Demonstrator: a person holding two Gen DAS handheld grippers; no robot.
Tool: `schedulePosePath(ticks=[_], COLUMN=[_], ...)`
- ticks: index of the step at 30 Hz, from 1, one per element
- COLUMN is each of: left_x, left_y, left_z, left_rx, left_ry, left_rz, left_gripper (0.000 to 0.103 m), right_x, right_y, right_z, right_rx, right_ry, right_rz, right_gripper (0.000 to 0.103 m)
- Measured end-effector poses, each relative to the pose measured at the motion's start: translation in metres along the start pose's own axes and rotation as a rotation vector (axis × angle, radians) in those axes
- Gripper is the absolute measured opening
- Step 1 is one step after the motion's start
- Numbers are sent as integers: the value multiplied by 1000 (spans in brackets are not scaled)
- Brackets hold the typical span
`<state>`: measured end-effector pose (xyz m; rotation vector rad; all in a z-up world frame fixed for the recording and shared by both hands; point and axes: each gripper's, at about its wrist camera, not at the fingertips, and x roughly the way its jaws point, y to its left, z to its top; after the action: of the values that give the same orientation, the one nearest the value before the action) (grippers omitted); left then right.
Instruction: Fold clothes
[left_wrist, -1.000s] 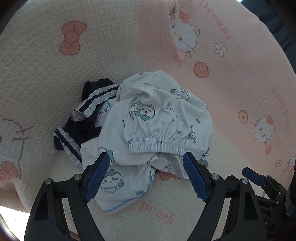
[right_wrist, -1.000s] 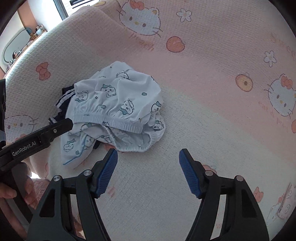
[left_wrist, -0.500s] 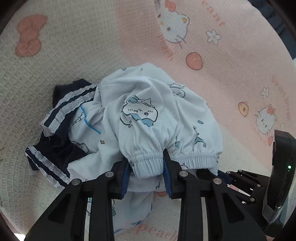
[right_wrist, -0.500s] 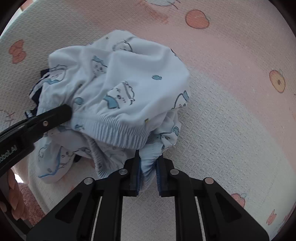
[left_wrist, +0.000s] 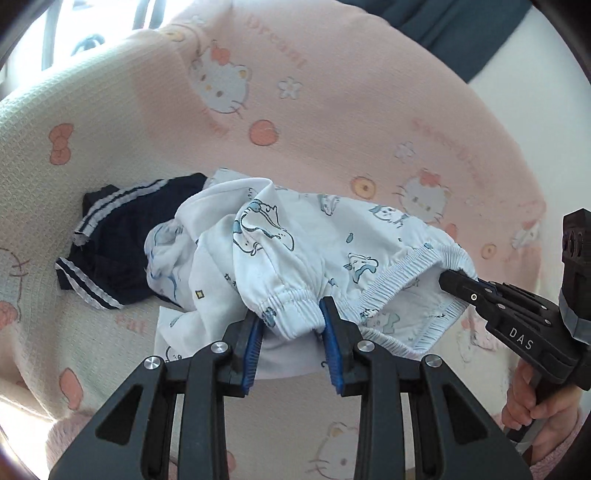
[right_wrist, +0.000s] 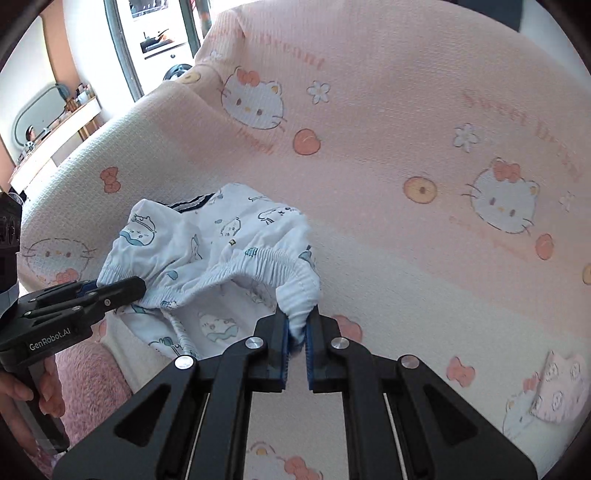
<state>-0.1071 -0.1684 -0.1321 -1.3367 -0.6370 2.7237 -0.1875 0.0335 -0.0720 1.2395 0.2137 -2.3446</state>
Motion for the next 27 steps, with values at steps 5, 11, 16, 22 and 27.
schedulePosePath(ticks=[5, 11, 16, 22, 27], left_x=[-2, -16, 13, 55, 76], left_y=[-63, -115, -131, -125, -126], left_z=[-34, -48, -70, -115, -132], left_rx=[192, 220, 251, 260, 265], left_ry=[54, 34, 117, 261, 314], left_rz=[-169, -303, -210, -100, -62], left_gripper=[32, 31, 32, 32, 36], right_x=[-68, -146, -139, -71, -38], right_y=[-41, -71, -89, -104, -117], right_z=[-33, -62, -95, -151, -162], right_rx=[124, 192, 173, 282, 287], right_ry=[-60, -174, -98, 75, 143], right_rz=[-7, -60, -168, -94, -100], right_gripper=[5, 5, 6, 6, 17])
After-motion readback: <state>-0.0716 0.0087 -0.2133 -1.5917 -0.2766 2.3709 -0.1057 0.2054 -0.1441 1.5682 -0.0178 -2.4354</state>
